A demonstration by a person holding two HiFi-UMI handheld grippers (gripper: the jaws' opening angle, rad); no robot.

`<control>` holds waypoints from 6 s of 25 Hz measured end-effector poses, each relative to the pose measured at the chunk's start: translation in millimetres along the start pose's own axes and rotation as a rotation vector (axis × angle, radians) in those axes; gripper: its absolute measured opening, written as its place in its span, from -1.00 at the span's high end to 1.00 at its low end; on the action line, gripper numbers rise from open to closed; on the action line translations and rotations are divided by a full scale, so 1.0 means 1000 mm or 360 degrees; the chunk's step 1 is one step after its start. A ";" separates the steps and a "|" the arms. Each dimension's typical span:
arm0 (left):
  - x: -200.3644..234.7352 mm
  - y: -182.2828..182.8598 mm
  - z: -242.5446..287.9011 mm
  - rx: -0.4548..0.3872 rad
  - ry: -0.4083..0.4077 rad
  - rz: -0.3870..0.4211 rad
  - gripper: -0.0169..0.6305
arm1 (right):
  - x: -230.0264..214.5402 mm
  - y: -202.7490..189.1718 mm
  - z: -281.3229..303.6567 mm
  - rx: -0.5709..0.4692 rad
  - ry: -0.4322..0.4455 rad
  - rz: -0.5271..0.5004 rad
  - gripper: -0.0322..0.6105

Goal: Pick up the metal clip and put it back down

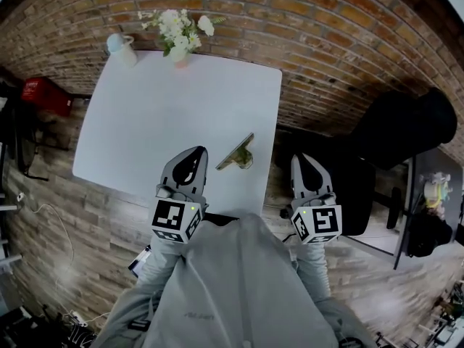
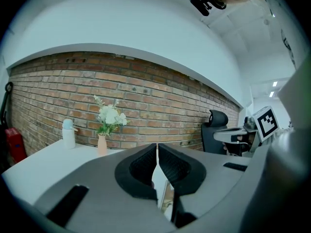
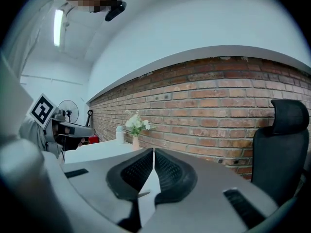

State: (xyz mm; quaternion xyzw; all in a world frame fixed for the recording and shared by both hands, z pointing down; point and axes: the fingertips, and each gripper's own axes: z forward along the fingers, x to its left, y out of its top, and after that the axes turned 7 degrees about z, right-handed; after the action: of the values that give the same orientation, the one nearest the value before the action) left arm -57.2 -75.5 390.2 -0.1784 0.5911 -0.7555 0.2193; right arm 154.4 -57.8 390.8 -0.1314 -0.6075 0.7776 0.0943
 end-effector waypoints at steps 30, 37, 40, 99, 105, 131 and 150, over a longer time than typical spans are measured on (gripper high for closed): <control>0.009 -0.021 0.000 0.0060 0.0022 -0.0064 0.84 | 0.062 -0.077 0.056 0.0441 0.0450 -0.0012 0.02; 0.009 -0.036 0.004 0.0119 0.0001 -0.0101 0.84 | 0.072 -0.116 0.069 0.0595 0.0512 -0.0023 -0.05; 0.010 -0.043 0.008 0.0145 -0.0010 -0.0112 0.84 | 0.074 -0.131 0.078 0.0642 0.0530 -0.0041 -0.07; 0.025 -0.053 0.020 0.0145 -0.0035 -0.0099 0.84 | 0.072 -0.158 0.105 0.0724 0.0466 -0.0188 -0.03; 0.019 -0.033 0.015 0.0088 -0.0042 -0.0060 0.84 | 0.065 -0.103 0.086 0.0522 0.0427 -0.0148 -0.03; -0.008 0.013 0.009 -0.0076 -0.0111 0.0023 0.87 | 0.017 0.019 -0.016 -0.0034 0.0180 0.0017 -0.03; -0.003 0.003 0.003 -0.0038 -0.0106 -0.0010 0.87 | 0.020 0.011 -0.018 -0.0013 0.0186 0.0080 -0.03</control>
State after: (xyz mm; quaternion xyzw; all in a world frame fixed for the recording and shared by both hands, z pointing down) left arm -53.0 -77.4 388.1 -0.2080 0.5919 -0.7426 0.2343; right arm 141.5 -38.4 374.0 -0.1921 -0.6006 0.7684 0.1095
